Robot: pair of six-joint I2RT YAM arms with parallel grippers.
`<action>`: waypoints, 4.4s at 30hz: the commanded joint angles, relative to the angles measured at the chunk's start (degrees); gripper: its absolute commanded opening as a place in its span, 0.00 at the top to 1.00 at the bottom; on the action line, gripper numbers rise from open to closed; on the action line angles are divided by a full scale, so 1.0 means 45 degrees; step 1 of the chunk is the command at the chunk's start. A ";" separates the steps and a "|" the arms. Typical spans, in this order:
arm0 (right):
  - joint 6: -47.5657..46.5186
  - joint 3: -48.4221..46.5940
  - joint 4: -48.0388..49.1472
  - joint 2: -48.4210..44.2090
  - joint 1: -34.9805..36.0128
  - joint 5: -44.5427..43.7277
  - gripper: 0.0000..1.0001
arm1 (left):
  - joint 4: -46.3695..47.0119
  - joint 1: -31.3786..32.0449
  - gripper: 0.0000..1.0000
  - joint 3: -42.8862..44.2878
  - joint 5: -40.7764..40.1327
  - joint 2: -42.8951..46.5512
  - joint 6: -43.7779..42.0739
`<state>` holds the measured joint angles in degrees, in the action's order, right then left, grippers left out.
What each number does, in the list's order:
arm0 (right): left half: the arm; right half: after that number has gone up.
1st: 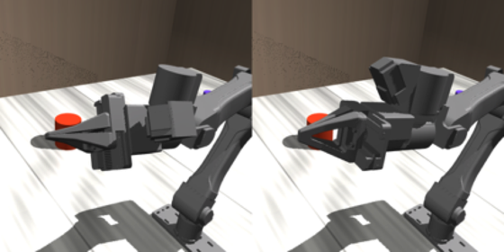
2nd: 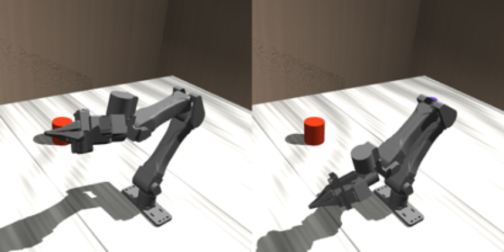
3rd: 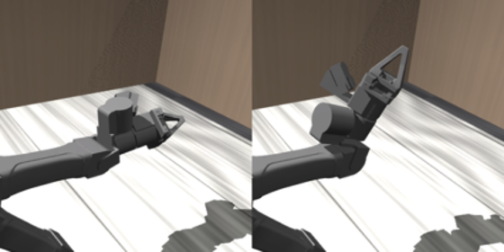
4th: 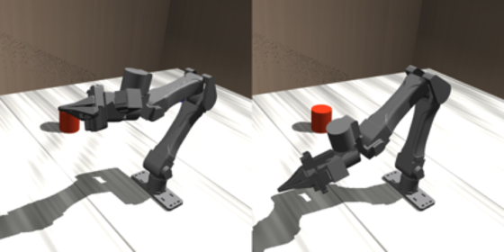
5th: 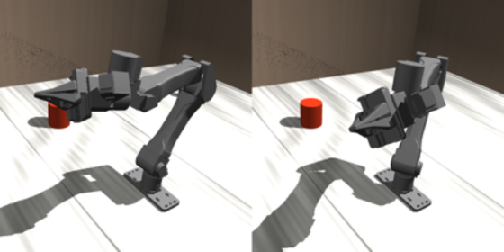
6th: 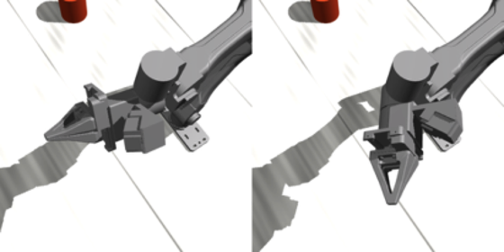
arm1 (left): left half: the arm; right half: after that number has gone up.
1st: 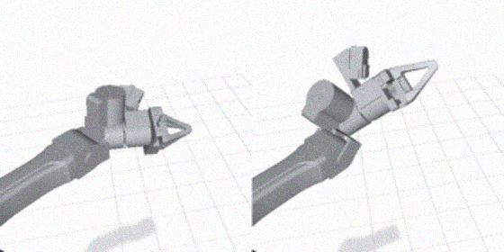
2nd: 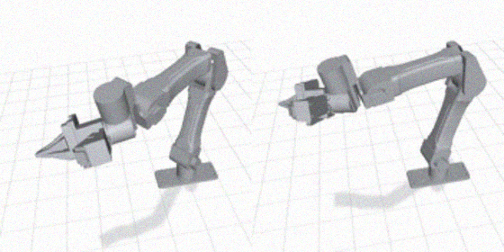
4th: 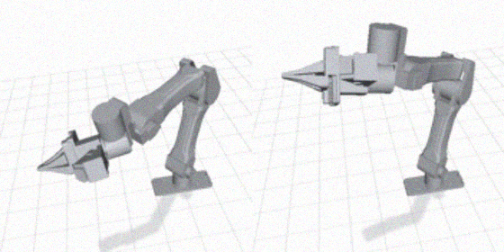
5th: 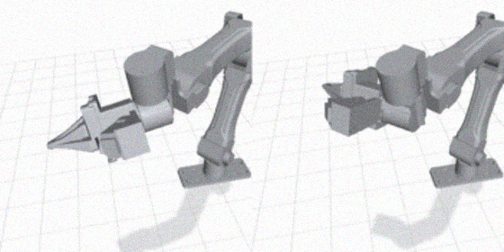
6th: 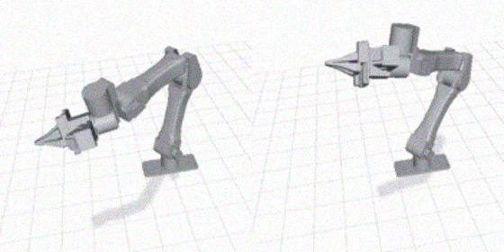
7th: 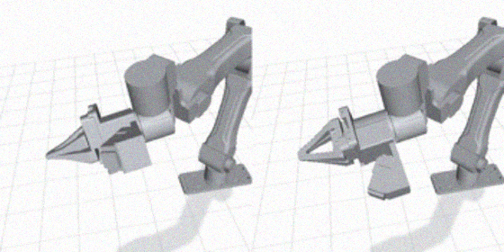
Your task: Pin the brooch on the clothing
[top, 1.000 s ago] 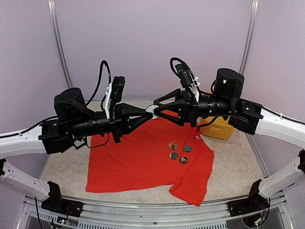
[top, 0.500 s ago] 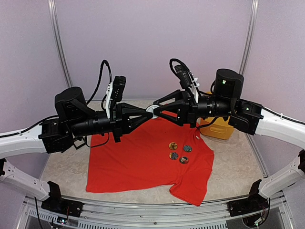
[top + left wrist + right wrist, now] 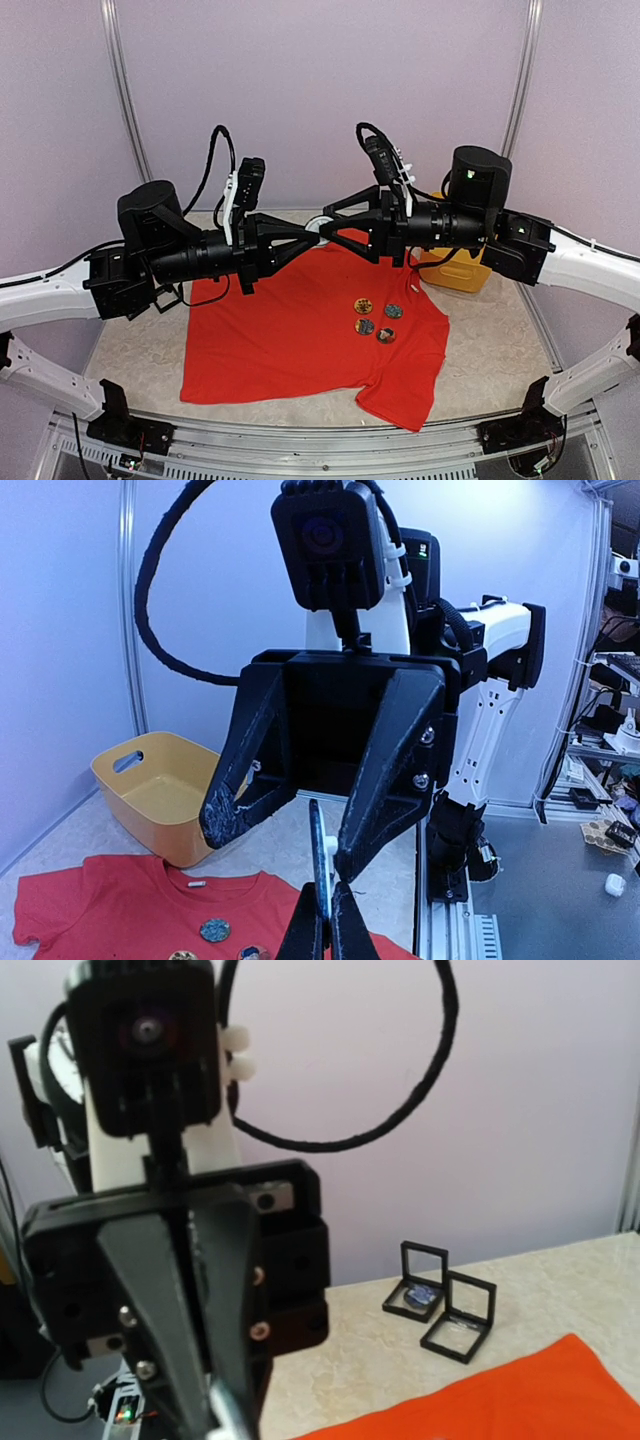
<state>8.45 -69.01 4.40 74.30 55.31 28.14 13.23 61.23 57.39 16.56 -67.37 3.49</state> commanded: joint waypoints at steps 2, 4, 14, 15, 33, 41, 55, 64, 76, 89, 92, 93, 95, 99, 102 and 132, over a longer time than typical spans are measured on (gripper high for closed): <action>-0.0476 -0.0246 -0.0428 0.0669 -0.0051 -0.2237 0.52 | 0.0700 0.0450 1.00 0.0594 0.2304 -0.0289 -0.0043; -0.0539 -0.0286 -0.0506 0.0676 -0.0026 -0.2357 0.49 | 0.0734 0.0456 1.00 0.0624 0.2351 -0.0330 -0.0033; -0.2188 -0.0937 -0.2301 -0.0567 -0.0078 0.2522 0.30 | -0.0541 -0.0140 1.00 0.0719 0.1065 -0.0096 -0.0103; -0.2121 -0.0919 -0.2340 -0.0737 -0.0120 0.2466 0.31 | -0.0663 -0.0183 1.00 0.0709 0.0981 -0.0073 -0.0171; -0.0766 -0.0536 -0.1791 -0.0393 -0.0387 0.1860 0.76 | -0.0734 -0.0141 1.00 0.0897 0.1311 -0.0172 -0.0189; -0.0676 -0.0465 -0.1439 -0.0291 -0.0386 0.2057 1.00 | -0.0491 -0.0092 1.00 0.0773 0.1258 -0.0166 -0.0143; -0.0139 0.0239 -0.0022 -0.0711 -0.0398 0.1835 1.00 | 0.2942 -0.0131 0.67 -0.1022 -0.0012 0.0453 0.0948; -0.0042 0.0400 0.0159 -0.0761 -0.0406 0.2123 1.00 | 0.2956 -0.0131 0.88 -0.0682 0.0391 0.0076 0.1364; 0.0142 0.0408 0.0234 -0.0669 -0.0396 0.2054 0.63 | 0.2674 0.0030 1.00 -0.0682 0.0485 0.0205 0.0983; 0.0455 0.0275 0.0231 -0.0201 -0.0394 0.1493 0.59 | 0.2526 0.0180 1.00 -0.0514 0.1087 0.0133 0.0538; 0.0569 0.0215 0.0171 -0.0131 -0.0396 0.1305 0.62 | 0.2171 0.0321 1.00 -0.0333 0.1487 0.0073 0.0271; 0.0565 0.0175 0.0071 -0.0094 -0.0396 0.1205 0.64 | 0.2068 0.0343 1.00 -0.0297 0.1647 0.0055 0.0176; 0.0571 0.0147 -0.0154 -0.0068 -0.0396 0.0753 0.67 | 0.2027 0.0437 1.00 -0.0291 0.1927 0.0069 0.0032; 0.0627 0.0006 -0.0524 0.0009 -0.0398 -0.0139 0.71 | 0.1630 0.0569 1.00 -0.0061 0.2209 0.0018 -0.0223; 0.0711 -0.0218 -0.0771 0.0087 -0.0407 -0.0628 0.72 | 0.1401 0.0630 1.00 0.0076 0.2315 -0.0054 -0.0251; -0.0686 -0.0394 -0.0582 -0.0434 -0.0228 0.2399 0.74 | -0.0245 0.0466 1.00 0.0392 0.0162 0.0326 -0.1224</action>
<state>4.14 -68.99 -0.25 71.48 53.89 39.13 12.93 63.16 57.32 17.56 -65.39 -0.95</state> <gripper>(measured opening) 0.293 0.007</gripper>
